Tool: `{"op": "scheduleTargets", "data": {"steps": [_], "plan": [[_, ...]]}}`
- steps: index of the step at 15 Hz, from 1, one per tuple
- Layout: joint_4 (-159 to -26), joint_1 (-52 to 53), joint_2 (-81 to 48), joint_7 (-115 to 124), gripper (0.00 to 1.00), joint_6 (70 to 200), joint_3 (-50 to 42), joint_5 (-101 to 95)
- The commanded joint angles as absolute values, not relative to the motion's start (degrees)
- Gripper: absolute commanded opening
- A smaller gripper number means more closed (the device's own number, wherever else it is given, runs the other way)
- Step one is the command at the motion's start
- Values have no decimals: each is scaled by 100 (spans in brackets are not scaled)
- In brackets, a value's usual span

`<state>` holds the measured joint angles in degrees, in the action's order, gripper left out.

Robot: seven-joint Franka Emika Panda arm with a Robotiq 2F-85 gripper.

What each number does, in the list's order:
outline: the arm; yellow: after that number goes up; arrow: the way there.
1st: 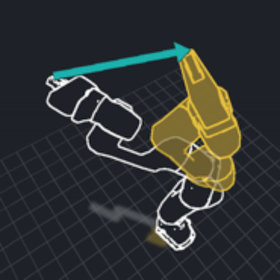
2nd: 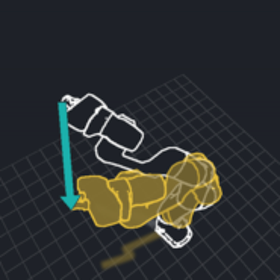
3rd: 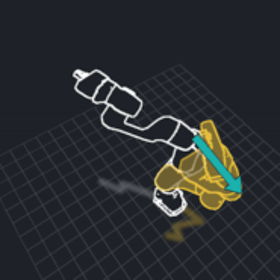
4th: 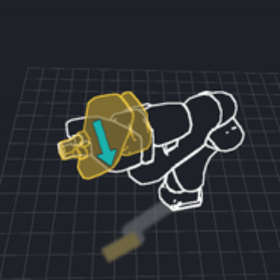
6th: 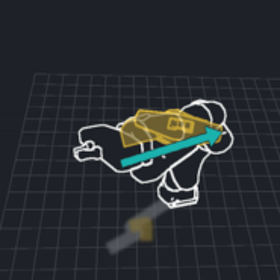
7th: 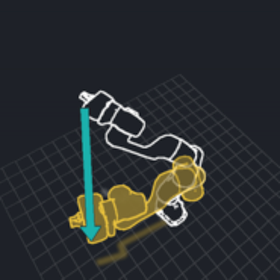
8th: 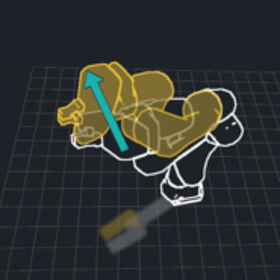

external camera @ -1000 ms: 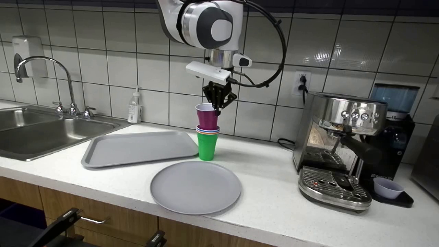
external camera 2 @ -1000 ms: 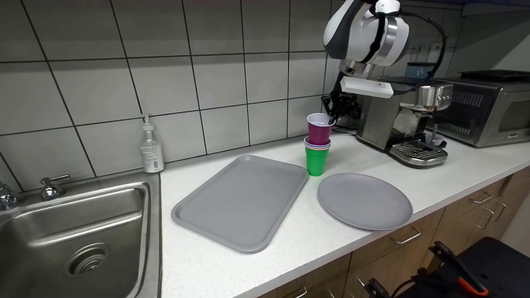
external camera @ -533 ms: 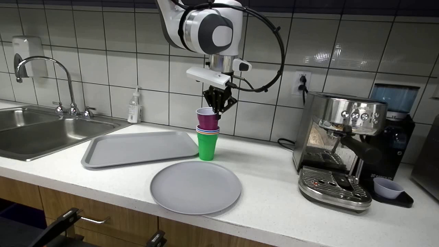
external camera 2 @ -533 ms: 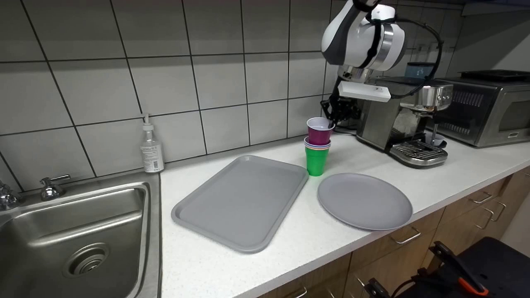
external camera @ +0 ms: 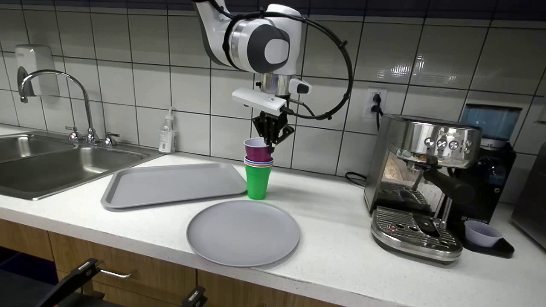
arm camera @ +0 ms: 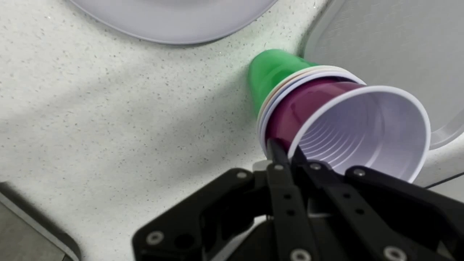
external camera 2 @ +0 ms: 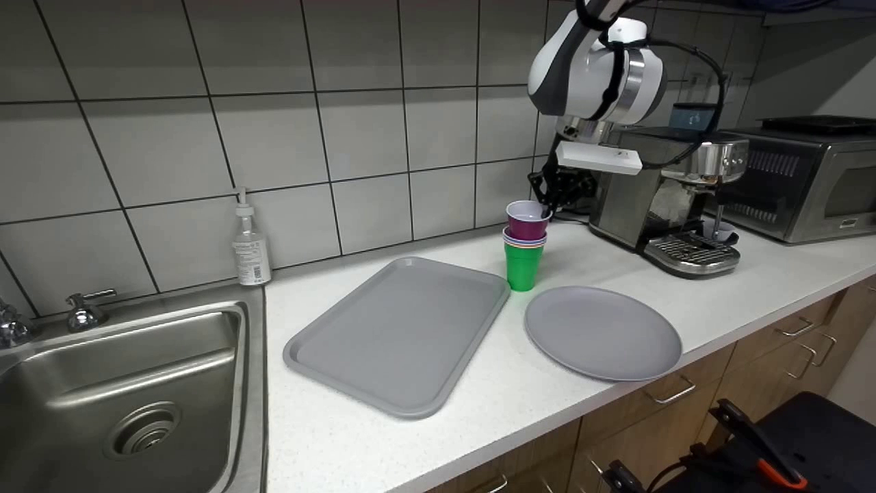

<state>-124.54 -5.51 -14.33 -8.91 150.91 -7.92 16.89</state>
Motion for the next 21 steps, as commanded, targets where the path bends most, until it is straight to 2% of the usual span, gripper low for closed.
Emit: {"op": "scheduleTargets", "data": {"steps": [1,12,13,15,21], "plan": [[-12229,-738,-1534,-702,1,14823,-630,1621],[-12105,-866,-1714,-701,1,14666,-499,1753],[-12096,-878,-1722,-727,30,14672,-483,1775],[-12082,-914,-1709,-797,36,14665,-436,1869],[-12059,-998,-1622,-891,83,14670,-353,1994]]}}
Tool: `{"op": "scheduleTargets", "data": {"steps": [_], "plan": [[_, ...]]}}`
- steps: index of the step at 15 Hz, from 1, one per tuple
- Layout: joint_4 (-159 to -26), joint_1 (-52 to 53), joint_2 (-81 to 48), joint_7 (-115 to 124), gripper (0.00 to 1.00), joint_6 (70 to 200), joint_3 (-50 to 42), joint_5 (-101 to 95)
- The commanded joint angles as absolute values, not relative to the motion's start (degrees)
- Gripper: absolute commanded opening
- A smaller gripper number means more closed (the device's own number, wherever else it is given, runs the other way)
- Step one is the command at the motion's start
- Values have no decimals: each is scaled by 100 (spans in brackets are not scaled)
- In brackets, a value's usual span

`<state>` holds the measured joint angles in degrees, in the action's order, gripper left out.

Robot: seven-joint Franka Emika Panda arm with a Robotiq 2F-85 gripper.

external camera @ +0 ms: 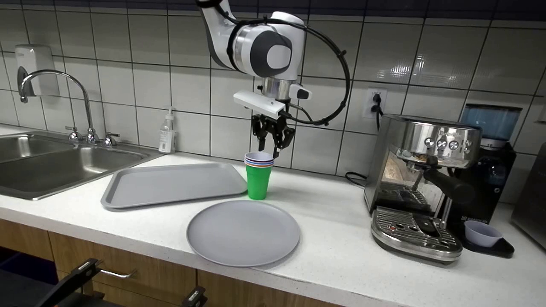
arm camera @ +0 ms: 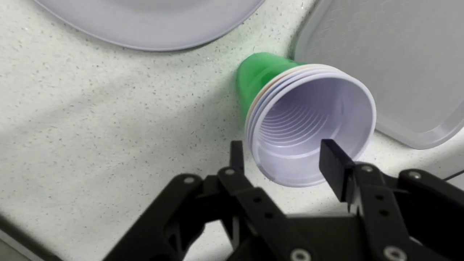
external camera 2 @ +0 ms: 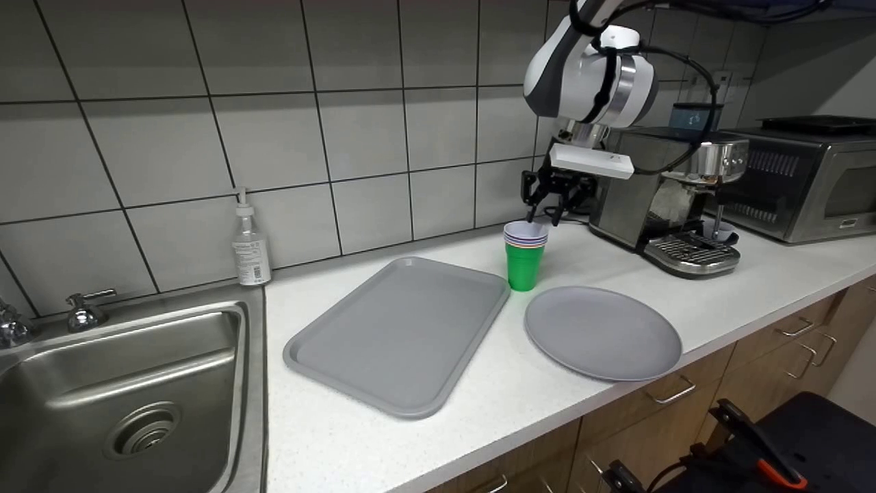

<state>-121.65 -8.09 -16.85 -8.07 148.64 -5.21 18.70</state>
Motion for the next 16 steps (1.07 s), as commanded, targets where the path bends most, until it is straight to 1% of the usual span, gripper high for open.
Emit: {"op": "scheduleTargets", "data": {"steps": [1,2,3,16], "plan": [[-12094,-1009,-1583,-932,89,14694,-335,2008],[-12142,-1008,-1545,-963,98,14757,-331,1997],[-12200,-1007,-1497,-992,100,14811,-329,1988],[-13054,-1041,-859,-1475,100,16102,-160,2262]]}}
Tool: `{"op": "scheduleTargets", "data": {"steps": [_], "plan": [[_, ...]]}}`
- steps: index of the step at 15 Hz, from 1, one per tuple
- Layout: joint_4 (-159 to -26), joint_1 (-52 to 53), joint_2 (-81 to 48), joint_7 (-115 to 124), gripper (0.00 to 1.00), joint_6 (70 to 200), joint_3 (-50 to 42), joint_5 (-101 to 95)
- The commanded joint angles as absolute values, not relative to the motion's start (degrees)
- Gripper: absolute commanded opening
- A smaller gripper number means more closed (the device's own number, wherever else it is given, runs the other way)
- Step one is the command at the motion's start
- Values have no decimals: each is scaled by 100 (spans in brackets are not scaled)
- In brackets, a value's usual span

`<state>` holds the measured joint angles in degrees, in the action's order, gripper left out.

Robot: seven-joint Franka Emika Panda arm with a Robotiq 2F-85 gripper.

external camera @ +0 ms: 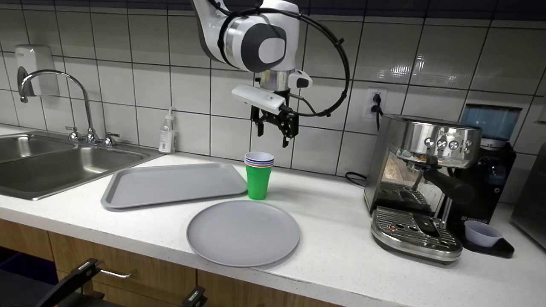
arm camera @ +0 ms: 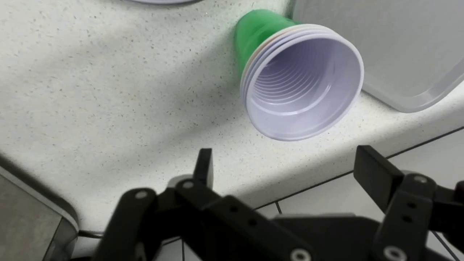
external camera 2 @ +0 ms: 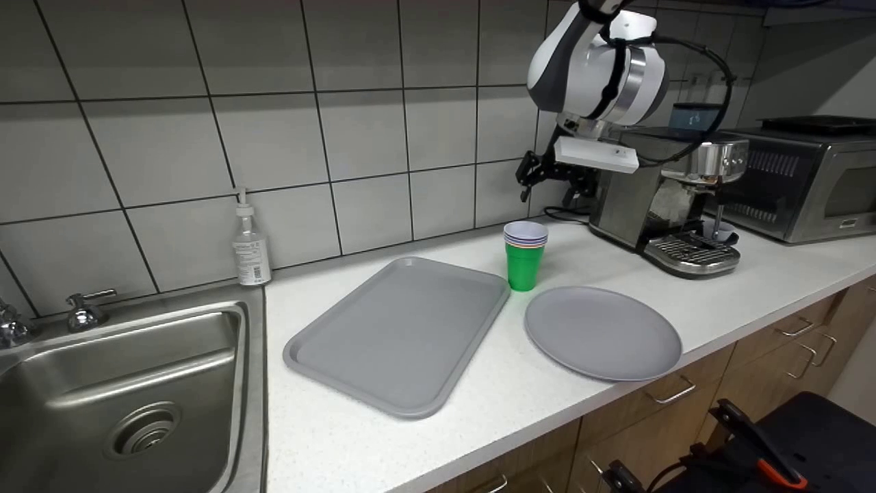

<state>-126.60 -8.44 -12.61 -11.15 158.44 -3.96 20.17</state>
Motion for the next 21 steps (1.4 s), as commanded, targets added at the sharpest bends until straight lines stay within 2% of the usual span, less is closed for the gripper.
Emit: {"op": "scheduleTargets", "data": {"steps": [1,10,21], "plan": [[-13137,-966,-782,-1638,100,16167,-214,2412],[-13835,-899,197,-2372,100,15771,-338,2613],[-14218,-599,1179,-2484,100,13992,-662,1676]]}}
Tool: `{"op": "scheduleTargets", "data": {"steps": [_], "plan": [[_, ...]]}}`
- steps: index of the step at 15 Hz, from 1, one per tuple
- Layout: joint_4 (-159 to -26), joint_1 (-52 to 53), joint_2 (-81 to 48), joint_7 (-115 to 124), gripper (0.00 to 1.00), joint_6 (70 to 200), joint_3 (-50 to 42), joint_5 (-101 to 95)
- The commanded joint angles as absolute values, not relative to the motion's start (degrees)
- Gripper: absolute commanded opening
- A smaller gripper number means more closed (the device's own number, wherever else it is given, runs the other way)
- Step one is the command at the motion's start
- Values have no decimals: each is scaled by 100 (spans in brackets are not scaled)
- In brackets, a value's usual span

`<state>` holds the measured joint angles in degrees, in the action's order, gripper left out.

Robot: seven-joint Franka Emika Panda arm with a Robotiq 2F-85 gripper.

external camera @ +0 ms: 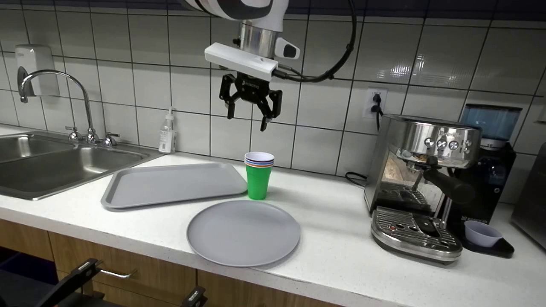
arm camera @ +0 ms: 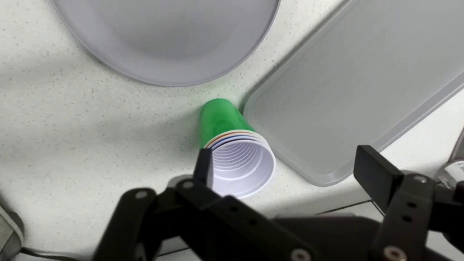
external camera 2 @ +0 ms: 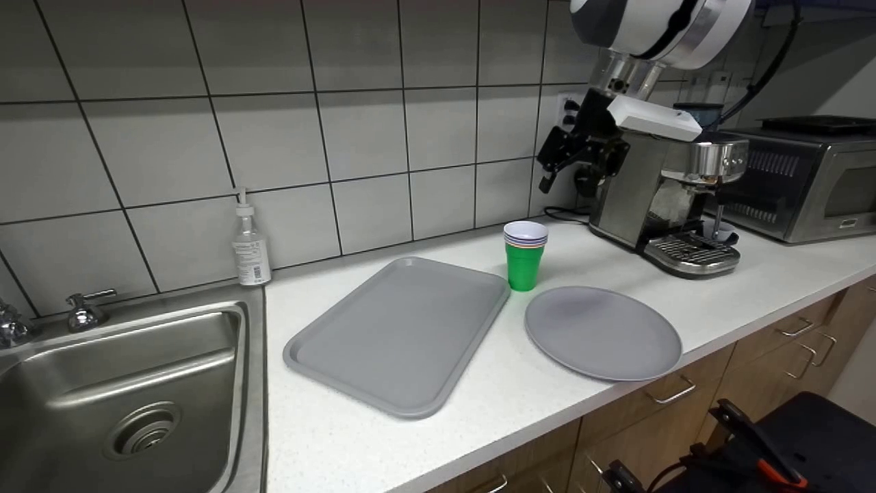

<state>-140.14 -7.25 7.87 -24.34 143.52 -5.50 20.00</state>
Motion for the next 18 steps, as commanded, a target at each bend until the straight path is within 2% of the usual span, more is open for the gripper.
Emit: {"op": "scheduleTargets", "data": {"steps": [1,18], "plan": [[-14252,-572,1243,-2490,100,13943,-667,1584],[-14325,-367,1237,-2390,100,14004,-709,1307]]}}
